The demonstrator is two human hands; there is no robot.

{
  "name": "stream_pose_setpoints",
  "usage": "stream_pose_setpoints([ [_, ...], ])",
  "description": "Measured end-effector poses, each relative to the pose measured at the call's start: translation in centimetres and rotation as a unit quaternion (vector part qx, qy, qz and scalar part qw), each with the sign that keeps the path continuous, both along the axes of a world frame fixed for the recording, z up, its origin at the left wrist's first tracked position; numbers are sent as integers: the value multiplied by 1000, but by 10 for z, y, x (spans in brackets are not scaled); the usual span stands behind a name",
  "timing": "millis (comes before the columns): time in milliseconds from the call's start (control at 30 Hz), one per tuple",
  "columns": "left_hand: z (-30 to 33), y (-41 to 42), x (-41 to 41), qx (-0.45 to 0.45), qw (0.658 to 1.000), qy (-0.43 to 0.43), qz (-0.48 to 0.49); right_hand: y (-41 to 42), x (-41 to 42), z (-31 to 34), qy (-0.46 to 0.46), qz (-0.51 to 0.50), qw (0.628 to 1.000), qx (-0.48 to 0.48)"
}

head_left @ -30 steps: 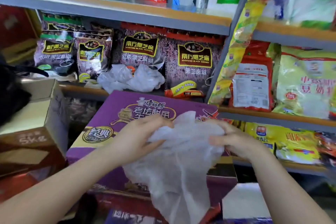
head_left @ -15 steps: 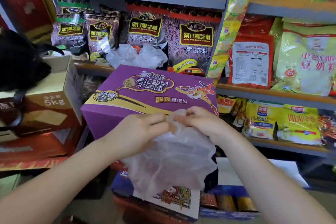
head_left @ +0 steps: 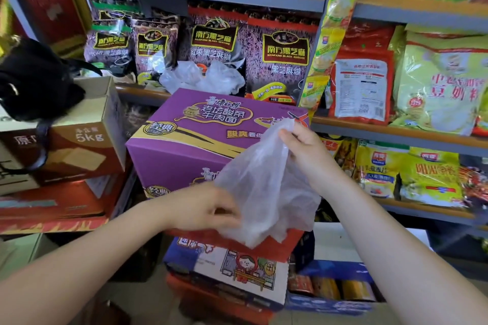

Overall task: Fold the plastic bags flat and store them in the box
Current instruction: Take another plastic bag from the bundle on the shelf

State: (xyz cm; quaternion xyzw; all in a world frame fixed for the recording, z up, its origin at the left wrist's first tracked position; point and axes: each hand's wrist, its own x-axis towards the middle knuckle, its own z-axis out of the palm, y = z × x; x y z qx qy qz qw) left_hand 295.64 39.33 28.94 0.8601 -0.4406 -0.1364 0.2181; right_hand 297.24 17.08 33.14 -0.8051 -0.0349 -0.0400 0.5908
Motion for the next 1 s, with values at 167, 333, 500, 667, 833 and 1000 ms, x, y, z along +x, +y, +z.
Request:
stream_pose_setpoints([
  [167,41,-28,3,-300,935,-106,154,7,-17,14,-28,132,987,-86],
  [333,50,-46,7,-341,913,16,224,7,-20,23,-94,92,988,-84],
  [500,45,-44,1,-342,893,-5,292,-3,-26,21,-153,-48,974,-159],
  [667,47,-33,-2,-370,862,-57,342,-5,-38,25,23,92,991,-91],
  [833,53,-34,-6,-422,844,-58,325,5,-31,18,-36,116,984,-129],
  [1000,52,-27,-13,-432,836,-101,323,2,-19,20,-72,1,995,-62],
])
